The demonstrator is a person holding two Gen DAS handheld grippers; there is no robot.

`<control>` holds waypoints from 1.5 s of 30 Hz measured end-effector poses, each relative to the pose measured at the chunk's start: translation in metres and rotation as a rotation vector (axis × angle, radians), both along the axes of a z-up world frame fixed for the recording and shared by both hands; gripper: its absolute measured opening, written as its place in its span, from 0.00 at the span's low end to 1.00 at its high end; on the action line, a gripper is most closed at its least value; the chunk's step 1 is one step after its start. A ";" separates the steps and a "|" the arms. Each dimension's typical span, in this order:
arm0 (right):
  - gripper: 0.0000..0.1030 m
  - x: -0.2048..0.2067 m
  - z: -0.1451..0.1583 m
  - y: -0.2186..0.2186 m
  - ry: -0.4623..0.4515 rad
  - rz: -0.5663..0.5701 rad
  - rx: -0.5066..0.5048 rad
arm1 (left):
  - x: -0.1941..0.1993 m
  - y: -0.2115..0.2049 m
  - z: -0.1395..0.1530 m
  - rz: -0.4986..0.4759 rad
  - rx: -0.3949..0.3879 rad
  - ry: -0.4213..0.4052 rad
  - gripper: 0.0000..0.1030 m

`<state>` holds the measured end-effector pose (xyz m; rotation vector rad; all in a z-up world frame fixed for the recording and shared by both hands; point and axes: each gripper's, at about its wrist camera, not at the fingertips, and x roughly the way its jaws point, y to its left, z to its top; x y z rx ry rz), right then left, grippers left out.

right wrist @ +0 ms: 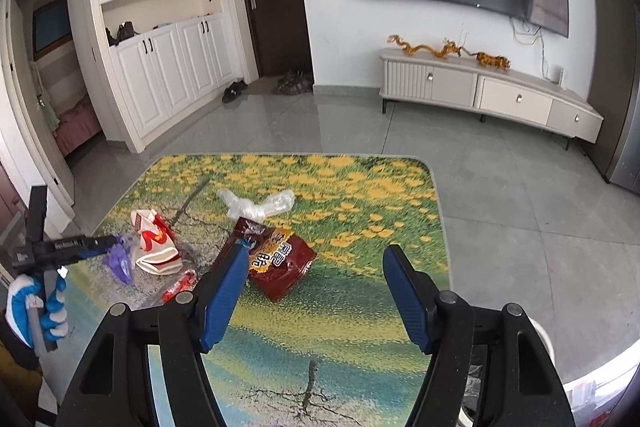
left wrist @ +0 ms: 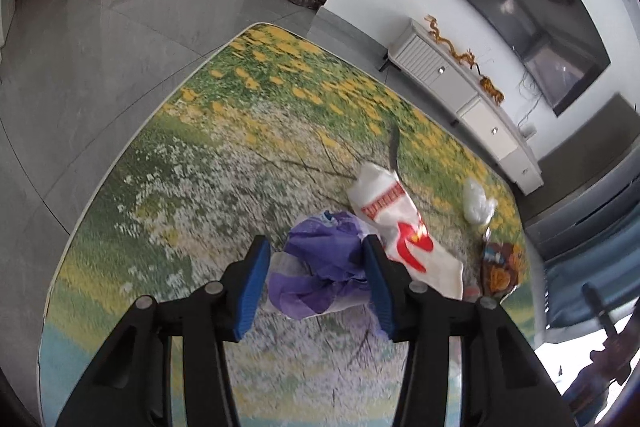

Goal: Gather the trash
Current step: 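Grasp the purple gloves with the left tool while the right tool grasps the brown snack bag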

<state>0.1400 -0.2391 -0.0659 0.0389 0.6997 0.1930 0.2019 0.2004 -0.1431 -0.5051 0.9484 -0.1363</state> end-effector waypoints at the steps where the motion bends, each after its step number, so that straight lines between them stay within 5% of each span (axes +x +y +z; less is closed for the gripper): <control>1: 0.65 0.004 -0.005 0.002 0.010 0.006 0.001 | 0.000 0.003 0.001 -0.002 -0.023 -0.008 0.44; 3: 0.65 0.008 -0.011 0.004 0.022 0.016 0.002 | -0.002 0.002 0.003 -0.025 -0.050 -0.029 0.43; 9: 0.65 0.019 -0.025 0.007 0.052 0.026 0.012 | -0.014 -0.029 0.006 -0.133 0.097 -0.059 0.45; 22: 0.65 0.026 -0.035 0.006 0.076 0.029 0.019 | -0.051 -0.079 0.033 -0.285 0.266 -0.207 0.45; 32: 0.65 0.026 -0.041 0.002 0.083 0.030 0.028 | -0.034 -0.086 0.024 -0.208 0.318 -0.159 0.44; 38: 0.65 0.027 -0.045 -0.001 0.091 0.025 0.028 | -0.028 -0.075 0.010 -0.163 0.235 -0.110 0.23; 45: 0.65 0.030 -0.050 -0.004 0.100 0.024 0.032 | -0.038 -0.058 0.030 -0.157 0.103 -0.171 0.20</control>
